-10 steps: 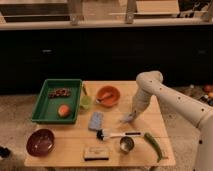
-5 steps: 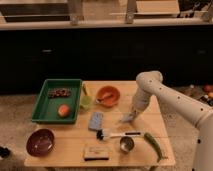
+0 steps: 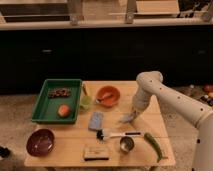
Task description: Place towel in table surface
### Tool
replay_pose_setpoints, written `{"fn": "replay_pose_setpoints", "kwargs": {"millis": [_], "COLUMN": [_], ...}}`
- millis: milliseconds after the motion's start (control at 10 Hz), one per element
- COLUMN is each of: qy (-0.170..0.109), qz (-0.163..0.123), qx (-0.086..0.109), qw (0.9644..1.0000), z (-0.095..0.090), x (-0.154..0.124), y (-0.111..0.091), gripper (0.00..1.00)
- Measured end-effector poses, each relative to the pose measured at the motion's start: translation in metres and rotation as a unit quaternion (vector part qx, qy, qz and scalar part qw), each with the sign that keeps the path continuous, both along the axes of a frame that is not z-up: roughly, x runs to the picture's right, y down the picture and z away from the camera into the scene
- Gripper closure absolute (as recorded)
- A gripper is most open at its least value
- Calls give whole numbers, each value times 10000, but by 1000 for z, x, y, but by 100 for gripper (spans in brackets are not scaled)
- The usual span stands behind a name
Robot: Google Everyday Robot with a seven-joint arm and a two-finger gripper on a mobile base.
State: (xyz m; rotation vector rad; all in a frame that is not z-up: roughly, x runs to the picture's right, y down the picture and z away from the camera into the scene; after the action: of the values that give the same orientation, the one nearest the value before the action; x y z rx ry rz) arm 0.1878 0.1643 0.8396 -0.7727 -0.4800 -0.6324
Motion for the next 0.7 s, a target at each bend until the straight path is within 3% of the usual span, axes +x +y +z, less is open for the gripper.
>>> {"fn": "replay_pose_setpoints", "kwargs": {"millis": [600, 700], "qy": [-160, -201], "qz": [-155, -167], "qx": [-28, -26], "qw": [9997, 9997], "z": [-4, -5], "x": [-5, -6], "y": [1, 1], "gripper": [26, 20]}}
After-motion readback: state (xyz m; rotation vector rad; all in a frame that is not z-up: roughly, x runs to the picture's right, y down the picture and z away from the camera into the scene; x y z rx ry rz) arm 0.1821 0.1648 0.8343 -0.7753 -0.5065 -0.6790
